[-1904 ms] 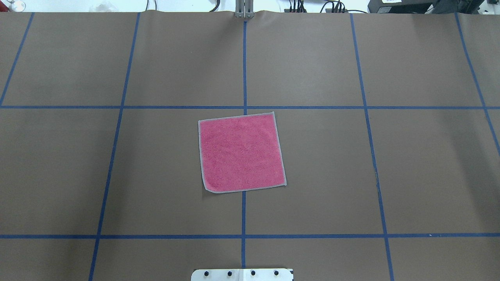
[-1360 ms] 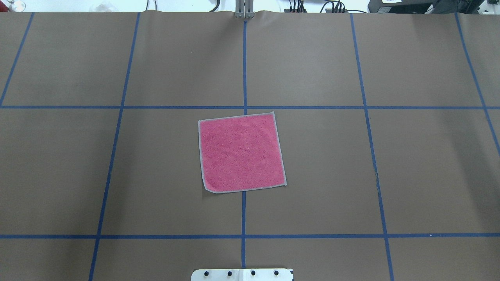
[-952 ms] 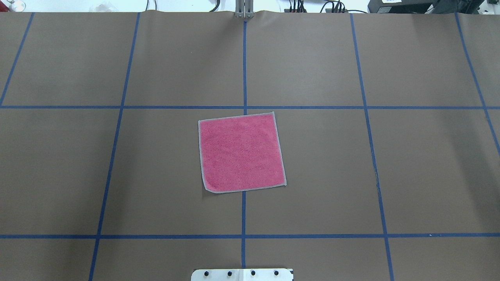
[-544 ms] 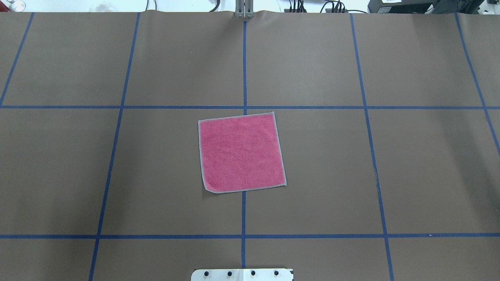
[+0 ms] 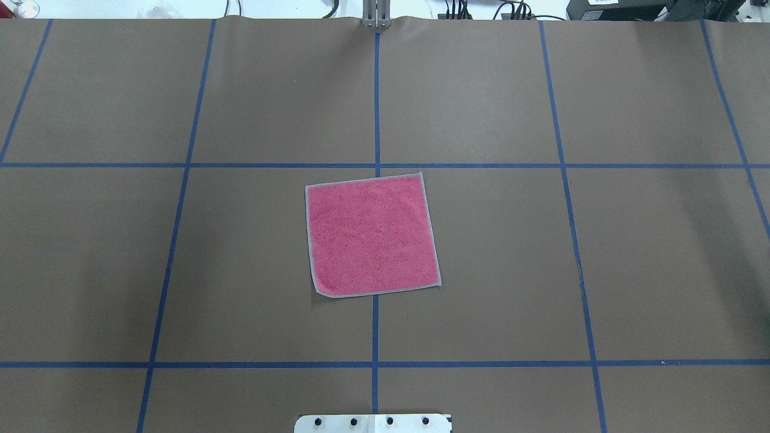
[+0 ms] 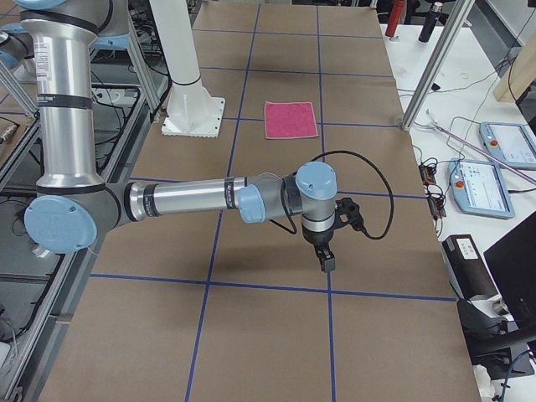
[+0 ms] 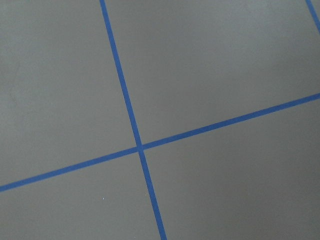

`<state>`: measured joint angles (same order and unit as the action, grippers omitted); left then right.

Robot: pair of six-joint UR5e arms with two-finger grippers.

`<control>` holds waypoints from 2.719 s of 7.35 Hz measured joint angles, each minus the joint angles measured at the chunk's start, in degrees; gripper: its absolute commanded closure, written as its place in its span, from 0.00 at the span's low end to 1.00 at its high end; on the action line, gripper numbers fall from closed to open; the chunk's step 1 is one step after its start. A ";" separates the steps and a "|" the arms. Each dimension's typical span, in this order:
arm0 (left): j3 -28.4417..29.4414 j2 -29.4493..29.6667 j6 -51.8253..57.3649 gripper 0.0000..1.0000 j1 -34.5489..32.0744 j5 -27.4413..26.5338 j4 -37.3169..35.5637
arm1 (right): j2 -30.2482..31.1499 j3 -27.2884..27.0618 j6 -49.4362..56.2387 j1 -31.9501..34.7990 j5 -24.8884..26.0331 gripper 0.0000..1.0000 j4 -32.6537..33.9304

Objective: Fold towel twice with both arms

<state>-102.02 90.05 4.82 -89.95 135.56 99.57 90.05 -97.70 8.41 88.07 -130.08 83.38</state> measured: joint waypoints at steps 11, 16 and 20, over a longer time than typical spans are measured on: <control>-4.70 2.82 -71.02 0.00 33.56 -4.90 34.79 | 1.20 -9.15 -70.56 -21.79 0.31 0.03 -29.58; -10.15 6.72 -96.37 0.01 57.78 -29.37 35.57 | 1.45 -17.70 -103.73 -45.24 23.88 0.05 -32.91; -7.43 16.04 -115.76 0.03 68.37 -42.37 25.60 | 0.22 -18.97 -115.99 -58.62 39.68 0.05 -32.95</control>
<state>-109.46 106.09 -110.93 -21.58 93.19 125.16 90.27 -116.67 -107.57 29.45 -90.40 50.43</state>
